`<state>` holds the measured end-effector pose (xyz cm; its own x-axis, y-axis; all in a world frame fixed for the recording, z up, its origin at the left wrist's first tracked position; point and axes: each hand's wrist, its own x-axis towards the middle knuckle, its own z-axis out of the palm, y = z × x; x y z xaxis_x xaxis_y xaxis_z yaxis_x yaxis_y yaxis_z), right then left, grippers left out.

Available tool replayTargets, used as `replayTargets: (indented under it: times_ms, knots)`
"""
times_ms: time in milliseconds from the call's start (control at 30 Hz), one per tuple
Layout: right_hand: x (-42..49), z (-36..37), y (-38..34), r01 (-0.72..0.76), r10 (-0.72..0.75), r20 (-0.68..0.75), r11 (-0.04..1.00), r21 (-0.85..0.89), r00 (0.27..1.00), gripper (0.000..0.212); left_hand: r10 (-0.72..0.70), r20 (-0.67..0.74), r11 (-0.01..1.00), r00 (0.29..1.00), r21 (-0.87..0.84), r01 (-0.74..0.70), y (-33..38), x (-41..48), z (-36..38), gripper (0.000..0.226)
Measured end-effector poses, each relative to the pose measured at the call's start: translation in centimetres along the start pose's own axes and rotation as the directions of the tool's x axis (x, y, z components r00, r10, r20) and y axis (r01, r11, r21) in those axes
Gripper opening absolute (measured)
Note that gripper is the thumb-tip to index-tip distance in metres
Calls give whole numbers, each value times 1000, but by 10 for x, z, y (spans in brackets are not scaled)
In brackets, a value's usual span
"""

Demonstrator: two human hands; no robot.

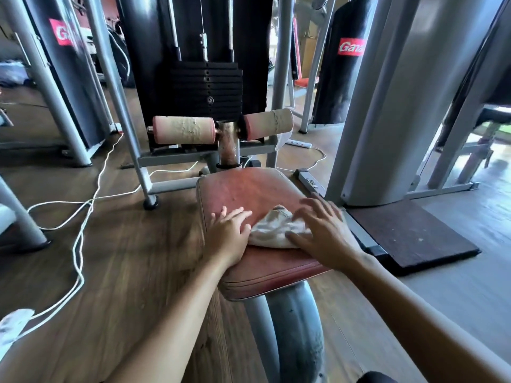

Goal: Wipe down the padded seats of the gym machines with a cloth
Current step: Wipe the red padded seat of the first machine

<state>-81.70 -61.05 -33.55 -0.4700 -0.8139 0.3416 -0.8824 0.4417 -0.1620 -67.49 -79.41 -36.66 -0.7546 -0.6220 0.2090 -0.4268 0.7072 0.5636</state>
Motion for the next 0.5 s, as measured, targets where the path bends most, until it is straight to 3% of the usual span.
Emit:
replayTargets:
  times_ms: [67, 133, 333, 400, 500]
  knots:
    - [10, 10, -11, 102, -104, 154, 995, 19, 983, 74, -4, 11, 999, 1000, 34, 3, -5, 3, 2, 39]
    - [18, 22, -16, 95, -90, 166, 995, -22, 982, 90, -15, -19, 1000, 1000, -22, 14, -9, 4, 3, 36]
    - [31, 40, -21, -96, 96, 10, 995, -29, 995, 59, -96, -273, 966, 957, -257, 24, -16, 1, 4, 30]
    - [32, 42, -20, -114, 114, 17, 993, -15, 993, 55, -122, -334, 968, 935, -249, 37, -19, 2, 6, 32]
    - [32, 40, -19, -131, 131, 8, 991, 6, 991, 48, -169, -311, 978, 935, -172, 119, -17, 4, 9, 31]
